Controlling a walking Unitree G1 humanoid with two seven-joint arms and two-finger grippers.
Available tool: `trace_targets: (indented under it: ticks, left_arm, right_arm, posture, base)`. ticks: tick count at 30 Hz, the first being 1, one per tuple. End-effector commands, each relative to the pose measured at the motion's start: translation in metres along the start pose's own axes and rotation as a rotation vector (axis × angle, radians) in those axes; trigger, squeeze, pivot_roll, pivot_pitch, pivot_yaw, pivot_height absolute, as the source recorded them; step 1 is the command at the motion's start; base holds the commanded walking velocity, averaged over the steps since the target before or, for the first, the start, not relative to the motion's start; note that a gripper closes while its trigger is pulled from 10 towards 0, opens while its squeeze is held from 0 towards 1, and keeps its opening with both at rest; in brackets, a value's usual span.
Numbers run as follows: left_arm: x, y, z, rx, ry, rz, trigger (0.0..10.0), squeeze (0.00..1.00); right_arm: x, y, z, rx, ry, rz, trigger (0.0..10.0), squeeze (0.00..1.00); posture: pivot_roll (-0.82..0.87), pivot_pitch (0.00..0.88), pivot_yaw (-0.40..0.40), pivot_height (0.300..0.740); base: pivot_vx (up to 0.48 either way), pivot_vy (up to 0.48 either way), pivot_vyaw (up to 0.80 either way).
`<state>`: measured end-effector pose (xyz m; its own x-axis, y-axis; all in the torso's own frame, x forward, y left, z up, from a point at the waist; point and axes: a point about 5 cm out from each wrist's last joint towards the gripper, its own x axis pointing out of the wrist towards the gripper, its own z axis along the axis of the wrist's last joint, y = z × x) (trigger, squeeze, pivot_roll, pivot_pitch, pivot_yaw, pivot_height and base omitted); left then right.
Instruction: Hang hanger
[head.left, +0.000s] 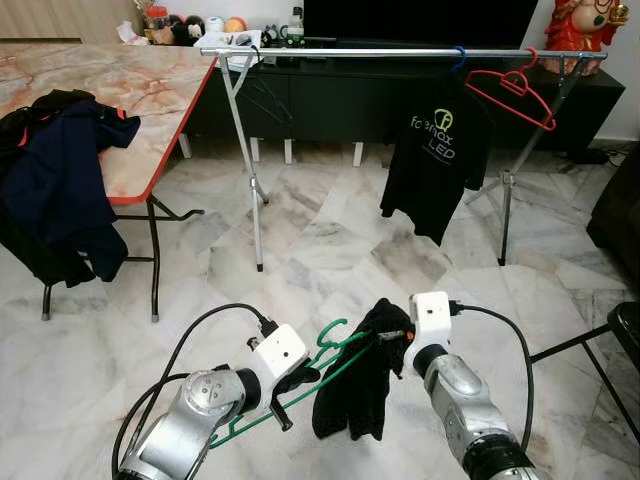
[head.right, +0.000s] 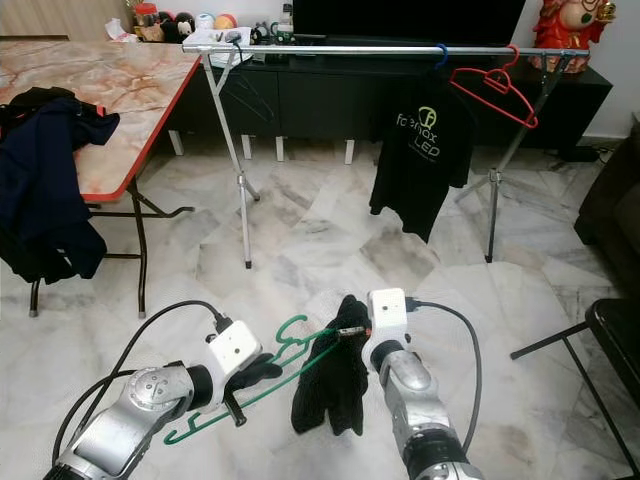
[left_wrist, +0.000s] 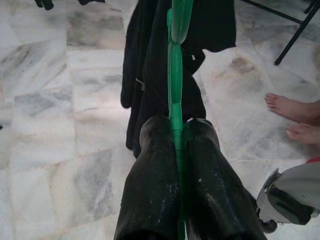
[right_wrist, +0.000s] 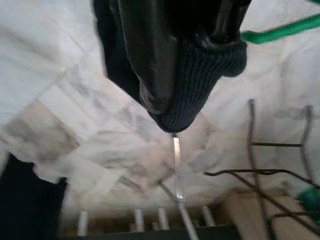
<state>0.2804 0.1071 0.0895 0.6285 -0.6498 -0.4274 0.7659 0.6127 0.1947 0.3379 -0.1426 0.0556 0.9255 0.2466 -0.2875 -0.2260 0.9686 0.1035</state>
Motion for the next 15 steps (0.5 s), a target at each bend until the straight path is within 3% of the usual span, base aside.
trace_targets:
  ticks: [1,9,15]
  left_arm:
    - [-0.001,0.004,-0.001,0.024,0.012,0.024,10.0,0.00]
    - [-0.005,0.007,-0.006,0.037,0.035,0.036,10.0,0.00]
    - [-0.003,0.007,-0.003,0.041,0.026,0.033,10.0,0.00]
  right_arm:
    - [-0.003,-0.011,-0.005,0.003,0.042,-0.081,10.0,0.00]
    - [-0.003,-0.018,-0.004,0.019,0.055,-0.149,10.0,0.00]
    - [0.000,-0.007,0.000,0.027,0.041,-0.096,10.0,0.00]
  posture:
    - [0.06,0.114,-0.026,0.740]
    - [0.06,0.108,-0.024,0.740]
    - [0.06,0.102,-0.020,0.740]
  base:
    - [0.000,0.000,0.00]
    - [0.000,0.000,0.00]
    - [0.000,0.000,0.00]
